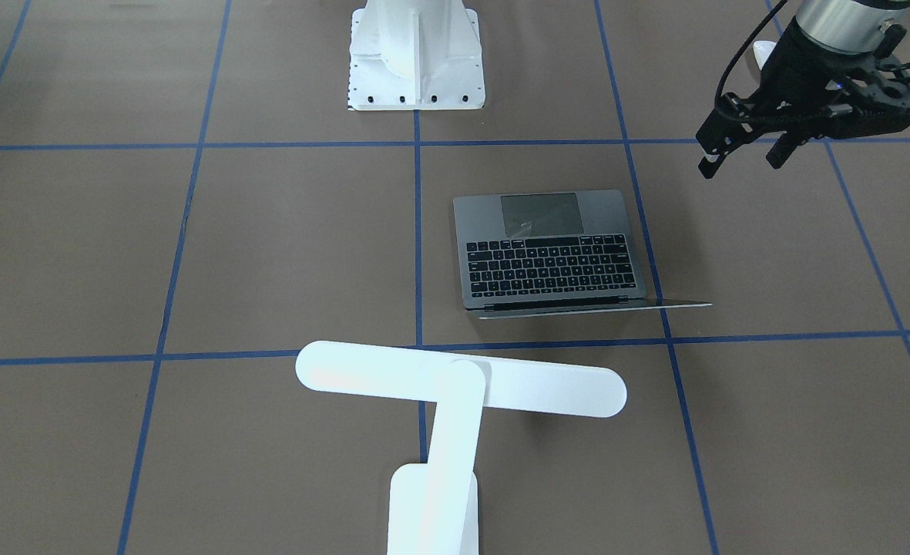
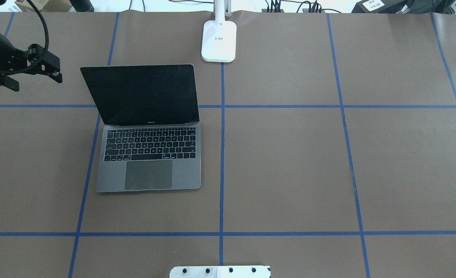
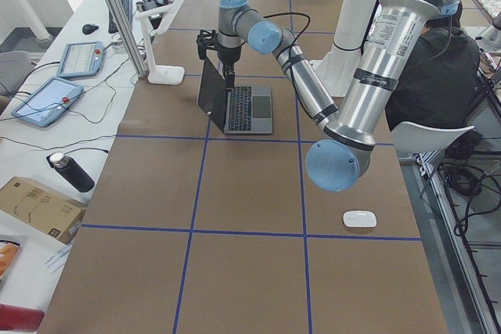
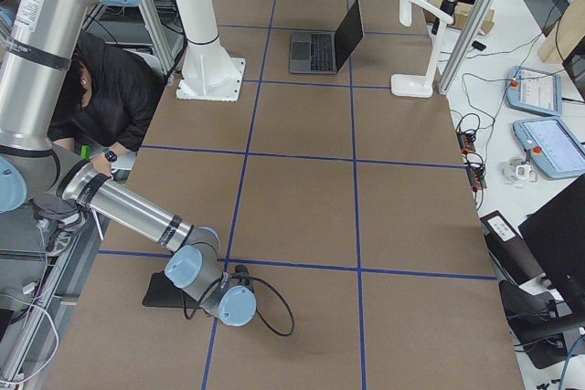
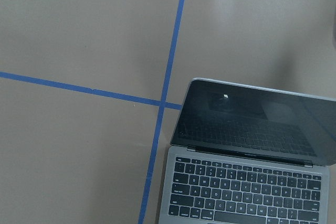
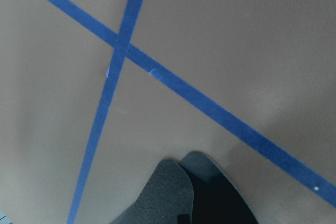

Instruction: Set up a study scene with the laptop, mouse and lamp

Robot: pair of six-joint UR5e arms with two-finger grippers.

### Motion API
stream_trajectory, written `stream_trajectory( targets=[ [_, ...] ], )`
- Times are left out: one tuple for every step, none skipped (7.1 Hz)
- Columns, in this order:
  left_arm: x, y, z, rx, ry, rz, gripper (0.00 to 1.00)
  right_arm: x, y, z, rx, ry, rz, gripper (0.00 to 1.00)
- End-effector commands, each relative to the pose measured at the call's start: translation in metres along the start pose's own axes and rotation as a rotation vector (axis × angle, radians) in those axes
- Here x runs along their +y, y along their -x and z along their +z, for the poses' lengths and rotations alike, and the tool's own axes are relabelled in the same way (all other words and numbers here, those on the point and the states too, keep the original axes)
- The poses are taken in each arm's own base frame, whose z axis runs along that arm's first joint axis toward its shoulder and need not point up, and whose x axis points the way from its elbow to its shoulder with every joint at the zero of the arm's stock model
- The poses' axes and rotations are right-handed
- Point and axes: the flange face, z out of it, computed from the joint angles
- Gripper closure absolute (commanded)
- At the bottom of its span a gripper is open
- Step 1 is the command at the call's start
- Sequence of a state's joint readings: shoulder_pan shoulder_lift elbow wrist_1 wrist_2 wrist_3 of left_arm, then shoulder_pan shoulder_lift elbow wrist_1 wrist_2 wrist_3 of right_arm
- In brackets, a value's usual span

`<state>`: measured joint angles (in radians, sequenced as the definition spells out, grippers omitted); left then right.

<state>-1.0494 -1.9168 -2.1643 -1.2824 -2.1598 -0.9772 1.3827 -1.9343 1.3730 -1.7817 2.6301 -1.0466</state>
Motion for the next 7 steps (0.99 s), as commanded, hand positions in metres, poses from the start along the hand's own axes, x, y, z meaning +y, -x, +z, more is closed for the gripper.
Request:
stream_trajectory(
  targets=[
    [0.0,0.002,0.002,-0.004,0.004,-0.004,0.0,-0.013,0.016,-0.005,-0.069,-0.094,0.026,1.0],
    [-0.001,0.002,0.005,-0.007,0.008,-0.005,0.0,-0.028,0.035,-0.017,-0.08,-0.105,0.034,1.0],
    [-0.001,0.002,0.005,-0.008,0.009,-0.006,0.0,-0.05,0.074,-0.039,-0.079,-0.096,0.052,1.0],
    [-0.001,0.001,0.005,-0.007,0.009,-0.006,0.0,-0.072,0.118,-0.064,-0.073,-0.061,0.078,1.0],
    [-0.001,0.001,0.005,-0.007,0.009,-0.006,0.0,-0.09,0.155,-0.087,-0.056,-0.022,0.096,1.0],
    [-0.001,0.002,0.006,-0.008,0.01,-0.007,0.0,-0.106,0.187,-0.111,-0.045,-0.007,0.145,1.0],
    [-0.001,0.003,0.007,-0.009,0.012,-0.008,0.0,-0.129,0.214,-0.13,-0.04,-0.011,0.185,1.0]
  ],
)
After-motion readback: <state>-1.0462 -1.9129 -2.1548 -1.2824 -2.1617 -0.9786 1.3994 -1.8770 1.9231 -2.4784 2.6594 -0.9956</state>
